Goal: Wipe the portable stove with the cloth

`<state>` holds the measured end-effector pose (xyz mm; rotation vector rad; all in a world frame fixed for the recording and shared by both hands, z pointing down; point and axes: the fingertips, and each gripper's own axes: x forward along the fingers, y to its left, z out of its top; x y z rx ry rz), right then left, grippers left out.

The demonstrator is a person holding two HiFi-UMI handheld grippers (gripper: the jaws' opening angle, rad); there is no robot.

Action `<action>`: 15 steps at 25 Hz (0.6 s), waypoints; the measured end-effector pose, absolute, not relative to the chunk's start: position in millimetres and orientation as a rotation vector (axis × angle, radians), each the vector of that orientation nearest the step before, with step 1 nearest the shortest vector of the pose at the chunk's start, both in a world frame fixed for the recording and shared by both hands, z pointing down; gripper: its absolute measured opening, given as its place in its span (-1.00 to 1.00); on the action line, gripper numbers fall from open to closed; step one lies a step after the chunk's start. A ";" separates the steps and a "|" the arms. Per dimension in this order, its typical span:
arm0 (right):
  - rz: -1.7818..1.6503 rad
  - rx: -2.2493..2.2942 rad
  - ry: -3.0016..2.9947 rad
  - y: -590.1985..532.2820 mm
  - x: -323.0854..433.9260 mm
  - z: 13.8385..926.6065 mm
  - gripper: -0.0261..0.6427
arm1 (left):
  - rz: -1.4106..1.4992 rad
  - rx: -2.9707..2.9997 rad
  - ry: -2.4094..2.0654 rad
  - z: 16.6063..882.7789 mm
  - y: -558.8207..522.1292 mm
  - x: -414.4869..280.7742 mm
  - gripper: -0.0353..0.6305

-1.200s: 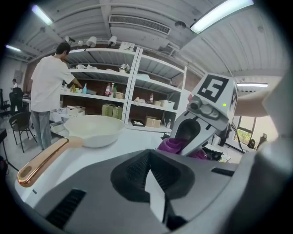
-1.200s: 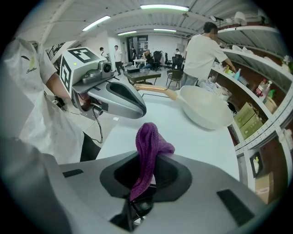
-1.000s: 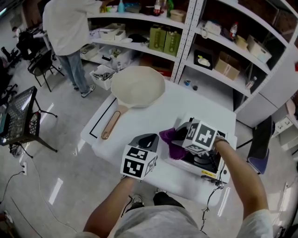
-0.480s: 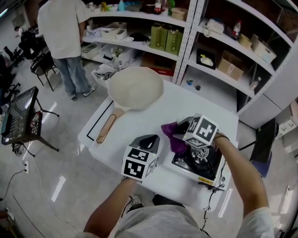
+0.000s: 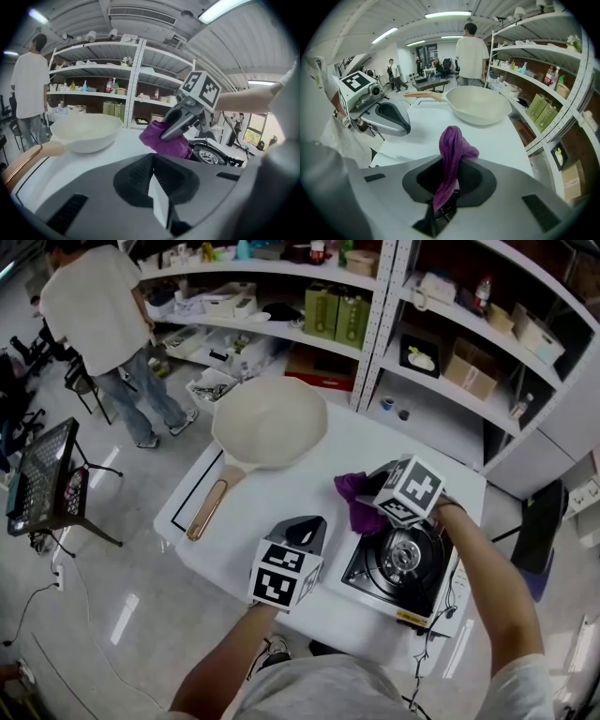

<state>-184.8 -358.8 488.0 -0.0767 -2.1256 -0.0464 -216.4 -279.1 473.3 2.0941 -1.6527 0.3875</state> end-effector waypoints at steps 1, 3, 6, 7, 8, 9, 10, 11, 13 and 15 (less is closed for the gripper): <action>-0.041 -0.070 -2.128 -363.3 -185.1 487.9 -0.73 | 0.392 2.095 -1.650 474.1 -280.5 -215.6 -0.88; -0.021 -0.049 -2.130 -374.2 -183.8 490.6 -0.73 | 0.398 2.097 -1.647 475.0 -283.5 -215.0 -0.88; 0.016 -0.017 -2.144 -387.5 -184.3 492.6 -0.73 | 0.401 2.094 -1.650 476.6 -286.9 -216.3 -0.88; 0.023 -0.005 -2.150 -391.5 -184.8 491.5 -0.73 | 0.402 2.093 -1.651 476.7 -287.9 -216.6 -0.88; 0.027 0.008 -2.157 -395.3 -185.5 489.4 -0.73 | 0.404 2.092 -1.651 476.6 -288.9 -216.4 -0.88; 0.031 0.020 -2.164 -399.3 -186.1 487.1 -0.73 | 0.406 2.091 -1.651 476.5 -290.0 -215.9 -0.88; 0.034 0.033 -2.169 -403.6 -186.0 485.7 -0.73 | 0.407 2.091 -1.651 476.3 -291.0 -215.3 -0.88; 0.040 0.046 -2.172 -408.2 -185.6 485.4 -0.73 | 0.409 2.090 -1.651 476.3 -291.8 -215.0 -0.88; 0.051 0.069 -2.182 -416.2 -186.7 484.8 -0.73 | 0.413 2.086 -1.651 477.2 -292.8 -215.6 -0.88; 0.064 0.090 -2.193 -423.4 -187.8 484.6 -0.73 | 0.416 2.083 -1.651 478.2 -293.7 -216.3 -0.88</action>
